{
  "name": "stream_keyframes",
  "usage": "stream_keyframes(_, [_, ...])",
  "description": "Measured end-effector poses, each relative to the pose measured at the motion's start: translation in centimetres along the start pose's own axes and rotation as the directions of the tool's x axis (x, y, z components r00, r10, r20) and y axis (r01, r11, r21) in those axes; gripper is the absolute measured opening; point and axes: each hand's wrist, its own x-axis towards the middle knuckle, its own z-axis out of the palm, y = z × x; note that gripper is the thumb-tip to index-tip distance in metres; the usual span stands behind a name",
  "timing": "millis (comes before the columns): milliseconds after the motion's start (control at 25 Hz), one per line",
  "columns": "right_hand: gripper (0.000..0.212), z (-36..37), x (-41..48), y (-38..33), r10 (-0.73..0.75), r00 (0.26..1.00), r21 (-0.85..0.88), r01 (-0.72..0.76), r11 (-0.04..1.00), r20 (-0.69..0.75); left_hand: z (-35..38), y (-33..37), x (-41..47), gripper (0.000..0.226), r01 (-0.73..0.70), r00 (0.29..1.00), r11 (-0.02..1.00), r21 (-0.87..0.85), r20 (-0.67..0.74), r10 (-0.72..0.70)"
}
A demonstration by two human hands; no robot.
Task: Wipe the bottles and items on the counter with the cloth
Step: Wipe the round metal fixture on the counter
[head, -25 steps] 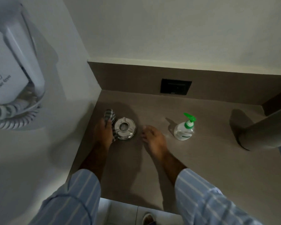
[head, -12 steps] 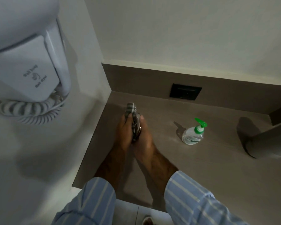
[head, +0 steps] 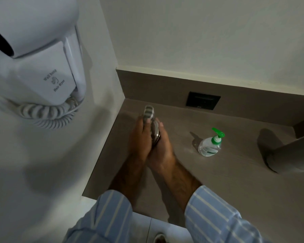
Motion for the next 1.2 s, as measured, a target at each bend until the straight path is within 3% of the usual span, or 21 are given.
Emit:
stream_keyframes(80, [0.036,-0.2,-0.2,-1.7,-0.041,0.998,-0.161,0.031,0.987,-0.057,0.5,1.2,-1.6,0.042,-0.305,0.948,0.952,-0.032,0.085,0.307])
stream_keyframes(120, [0.032,-0.1,-0.2,-2.7,-0.043,0.995,-0.169,0.027,0.985,-0.089,0.8,1.1,-2.7,0.043,-0.451,0.885,0.892,-0.038,0.11,0.452])
stream_keyframes(160, [0.035,-0.1,-0.4,-3.8,-0.044,0.992,-0.14,0.027,0.99,-0.12,0.6,0.3,-3.4,0.042,-0.503,0.857,0.863,-0.034,0.112,0.504])
stream_keyframes(200, [0.04,0.1,-0.3,-4.7,-0.033,0.991,-0.09,0.021,0.996,-0.131,0.1,-0.6,-4.0,0.039,-0.464,0.883,0.886,0.001,0.081,0.463])
stream_keyframes(280, [0.05,0.2,0.5,-5.6,-0.101,0.981,-0.093,0.086,0.992,-0.165,-1.0,-5.1,-4.1,0.033,-0.245,0.964,0.963,0.116,-0.079,0.255])
stream_keyframes(320, [0.054,0.4,0.7,-6.1,-0.147,0.973,-0.12,0.127,0.985,-0.18,-1.8,-7.9,-4.1,0.033,-0.152,0.972,0.96,0.233,-0.144,0.189])
stream_keyframes(360, [0.059,0.5,1.0,-6.7,-0.187,0.964,-0.131,0.164,0.978,-0.188,-2.4,-10.6,-4.4,0.035,-0.11,0.97,0.917,0.383,-0.16,0.183])
stream_keyframes(440, [0.064,1.0,1.3,-8.1,-0.234,0.957,-0.109,0.217,0.97,-0.173,-2.0,-14.8,-4.5,0.041,-0.126,0.965,0.729,0.672,-0.086,0.246])
stream_keyframes(520, [0.064,1.1,1.7,-9.4,-0.274,0.952,-0.104,0.261,0.96,-0.134,-0.5,-15.4,-1.3,0.042,-0.106,0.971,0.654,0.749,-0.063,0.23])
stream_keyframes(600, [0.06,1.1,1.8,-10.0,-0.28,0.952,-0.136,0.263,0.955,-0.124,1.3,-13.9,4.8,0.043,-0.118,0.97,0.675,0.728,-0.061,0.235])
stream_keyframes(680, [0.055,0.4,2.0,-10.2,-0.26,0.959,-0.14,0.244,0.96,-0.115,3.1,-11.7,10.5,0.047,-0.261,0.956,0.66,0.705,0.093,0.278])
stream_keyframes(720, [0.051,0.0,2.2,-10.2,-0.254,0.96,-0.151,0.236,0.96,-0.12,4.1,-10.8,12.4,0.047,-0.378,0.919,0.613,0.693,0.203,0.337])
stream_keyframes(800, [0.042,-0.4,2.5,-9.8,-0.27,0.951,-0.219,0.233,0.947,-0.153,6.3,-9.8,12.7,0.038,-0.641,0.757,0.462,0.613,0.408,0.509])
stream_keyframes(880, [0.033,-0.8,3.2,-9.3,-0.31,0.929,-0.319,0.236,0.918,-0.204,6.4,-9.8,10.2,0.031,-0.764,0.633,0.388,0.515,0.481,0.606])
stream_keyframes(1040, [0.025,-2.4,4.3,-7.2,-0.275,0.902,-0.489,0.084,0.868,-0.334,1.6,-12.7,-0.7,0.043,-0.851,0.521,0.4,0.341,0.65,0.554])
stream_keyframes(1120, [0.025,-3.6,4.9,-5.7,-0.284,0.891,-0.593,0.021,0.805,-0.353,-1.2,-14.0,-5.9,0.052,-0.855,0.491,0.439,0.276,0.705,0.512])
stream_keyframes(1200, [0.027,-4.3,5.3,-4.4,-0.275,0.892,-0.655,-0.031,0.755,-0.359,-3.2,-14.8,-10.0,0.053,-0.811,0.539,0.521,0.268,0.689,0.485])
